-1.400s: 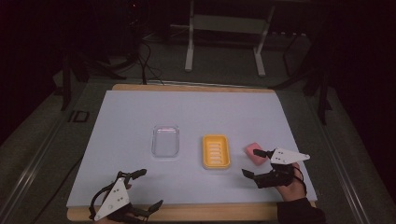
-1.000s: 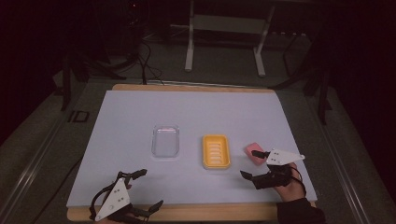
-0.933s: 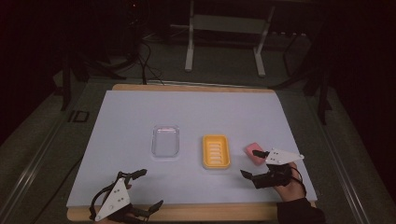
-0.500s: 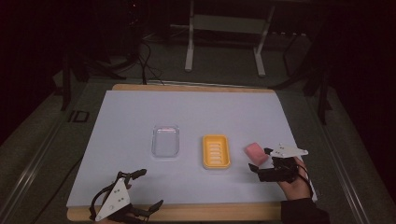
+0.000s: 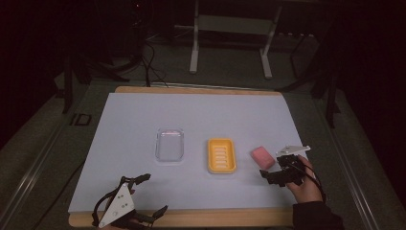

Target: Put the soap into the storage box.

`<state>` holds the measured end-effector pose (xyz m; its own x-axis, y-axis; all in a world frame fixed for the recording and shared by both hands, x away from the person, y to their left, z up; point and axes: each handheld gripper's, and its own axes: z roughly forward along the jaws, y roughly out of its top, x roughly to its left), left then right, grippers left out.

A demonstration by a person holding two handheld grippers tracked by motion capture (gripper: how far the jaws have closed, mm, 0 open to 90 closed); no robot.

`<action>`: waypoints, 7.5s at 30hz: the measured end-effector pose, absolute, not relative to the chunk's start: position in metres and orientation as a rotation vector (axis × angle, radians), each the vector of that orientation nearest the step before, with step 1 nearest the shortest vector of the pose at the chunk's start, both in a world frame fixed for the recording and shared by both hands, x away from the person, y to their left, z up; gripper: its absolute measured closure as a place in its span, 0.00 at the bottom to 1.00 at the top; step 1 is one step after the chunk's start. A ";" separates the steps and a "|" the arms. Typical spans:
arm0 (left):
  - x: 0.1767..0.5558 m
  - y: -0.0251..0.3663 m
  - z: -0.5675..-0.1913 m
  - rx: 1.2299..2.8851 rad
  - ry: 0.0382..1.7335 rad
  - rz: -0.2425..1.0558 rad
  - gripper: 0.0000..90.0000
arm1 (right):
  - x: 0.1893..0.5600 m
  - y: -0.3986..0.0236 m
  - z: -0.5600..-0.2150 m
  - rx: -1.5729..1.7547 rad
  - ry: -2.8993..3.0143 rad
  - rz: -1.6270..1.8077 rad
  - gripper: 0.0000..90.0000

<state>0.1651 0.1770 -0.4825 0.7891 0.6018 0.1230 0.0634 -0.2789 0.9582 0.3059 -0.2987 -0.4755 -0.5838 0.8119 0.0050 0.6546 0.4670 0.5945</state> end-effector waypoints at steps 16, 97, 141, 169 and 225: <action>0.165 0.177 -0.483 1.807 0.519 0.578 0.02 | 0.314 -0.306 -0.474 1.449 2.627 0.560 0.16; 0.165 0.176 -0.483 1.816 0.496 0.561 0.02 | 0.397 -0.269 -0.472 1.427 2.803 0.097 0.21; 0.166 0.175 -0.484 1.821 0.503 0.570 0.02 | 0.395 -0.258 -0.499 1.470 2.618 0.208 0.41; 0.164 0.175 -0.483 1.806 0.509 0.574 0.02 | 0.379 -0.234 -0.465 1.730 2.393 0.264 0.41; 0.161 0.176 -0.481 1.802 0.496 0.577 0.02 | 0.351 -0.120 -0.474 1.861 2.165 0.750 0.41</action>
<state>0.1605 0.1756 -0.4810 0.7921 0.5945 0.1387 0.0482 -0.2874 0.9566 0.3511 -0.1195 -0.4743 -0.1944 0.9644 0.1792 0.8686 0.0844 0.4883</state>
